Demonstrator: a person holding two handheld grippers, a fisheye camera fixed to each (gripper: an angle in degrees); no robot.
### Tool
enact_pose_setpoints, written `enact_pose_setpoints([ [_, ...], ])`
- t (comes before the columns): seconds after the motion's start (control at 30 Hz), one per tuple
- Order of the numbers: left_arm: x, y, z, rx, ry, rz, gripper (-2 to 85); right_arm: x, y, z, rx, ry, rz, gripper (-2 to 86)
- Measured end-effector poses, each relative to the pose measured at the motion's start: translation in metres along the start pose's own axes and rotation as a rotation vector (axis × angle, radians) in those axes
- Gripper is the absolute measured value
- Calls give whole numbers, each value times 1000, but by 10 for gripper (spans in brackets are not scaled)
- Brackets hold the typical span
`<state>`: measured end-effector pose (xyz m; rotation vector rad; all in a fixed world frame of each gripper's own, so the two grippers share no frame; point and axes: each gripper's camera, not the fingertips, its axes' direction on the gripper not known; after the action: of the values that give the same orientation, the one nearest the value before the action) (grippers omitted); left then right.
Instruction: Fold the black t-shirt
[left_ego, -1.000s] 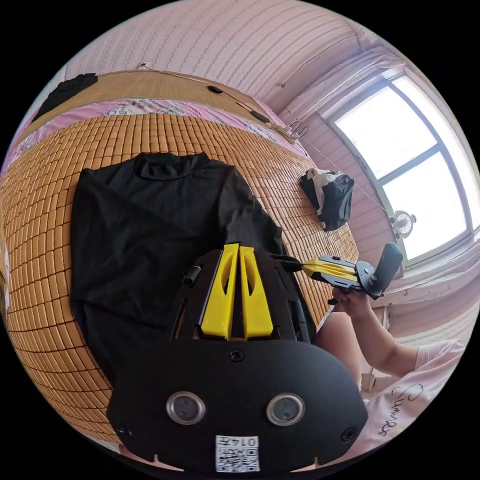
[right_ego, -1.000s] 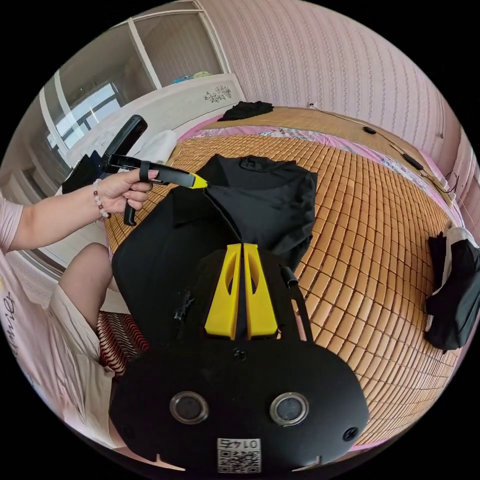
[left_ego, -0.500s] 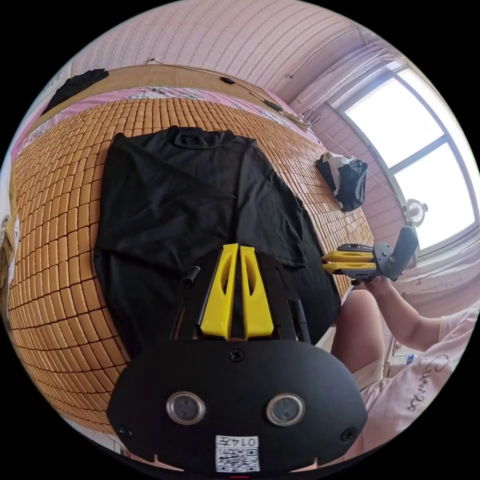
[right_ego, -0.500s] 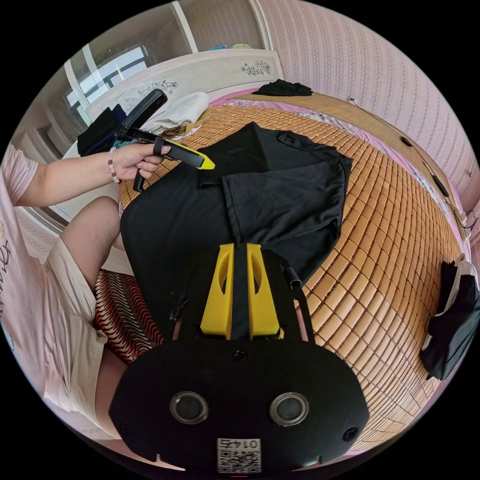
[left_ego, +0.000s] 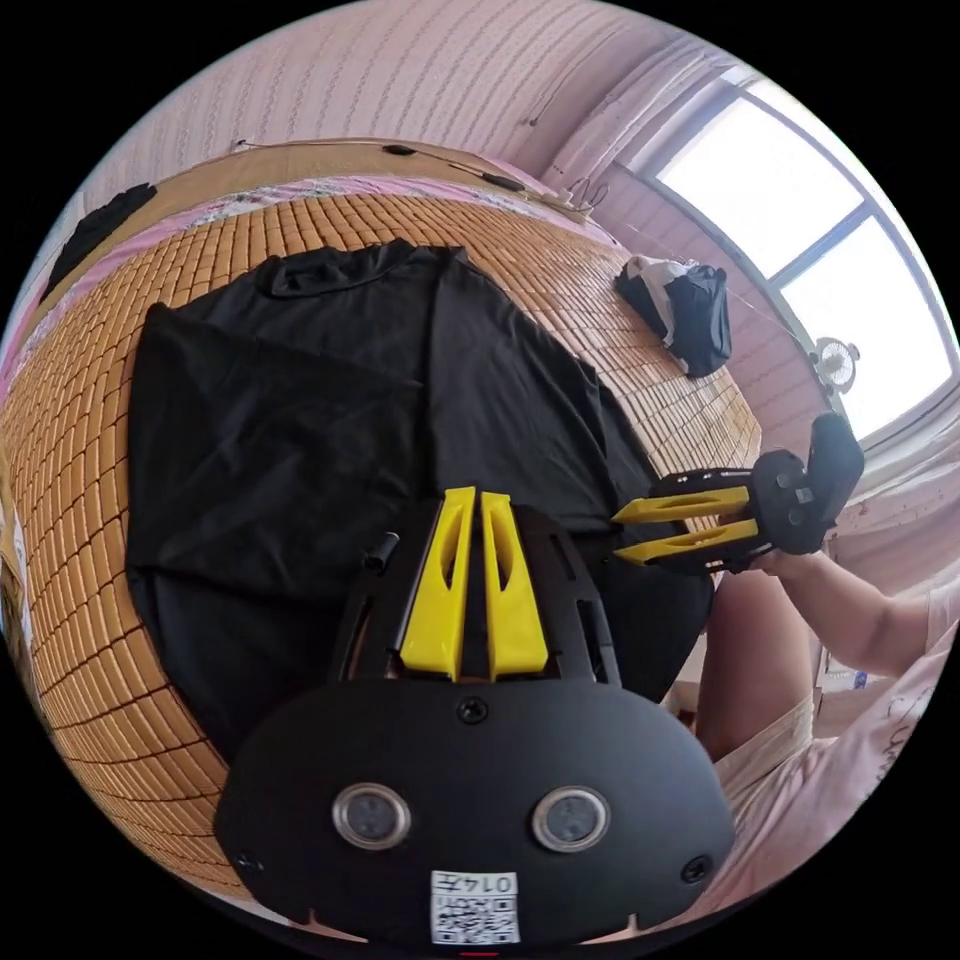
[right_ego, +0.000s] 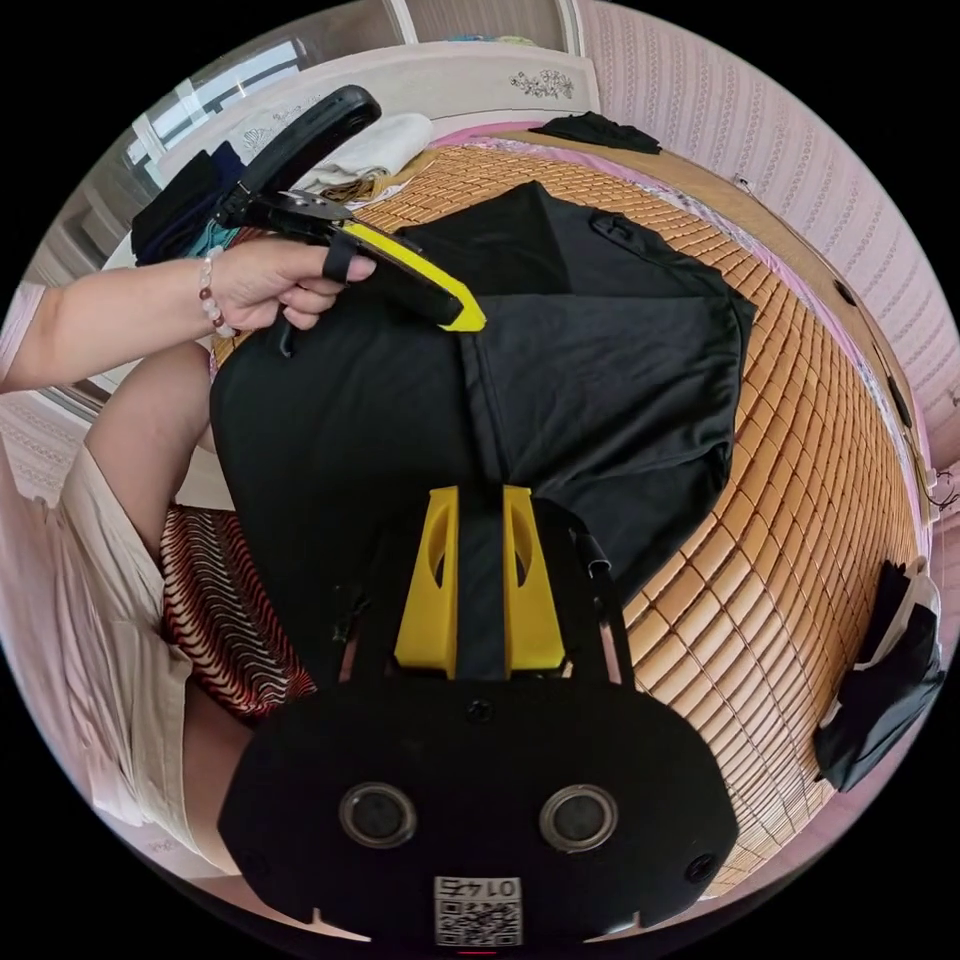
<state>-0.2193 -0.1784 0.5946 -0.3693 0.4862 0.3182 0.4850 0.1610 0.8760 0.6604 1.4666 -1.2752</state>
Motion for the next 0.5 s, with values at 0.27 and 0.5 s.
enact_pose_setpoints([
  [0.27, -48, 14, -49, 88, 141, -91, 30, 76, -9, -18, 148, -67, 51, 98],
  [0.5, -132, 2, -115, 233, -10, -226, 28, 212, -96, 9, 144, 148, 187, 111],
])
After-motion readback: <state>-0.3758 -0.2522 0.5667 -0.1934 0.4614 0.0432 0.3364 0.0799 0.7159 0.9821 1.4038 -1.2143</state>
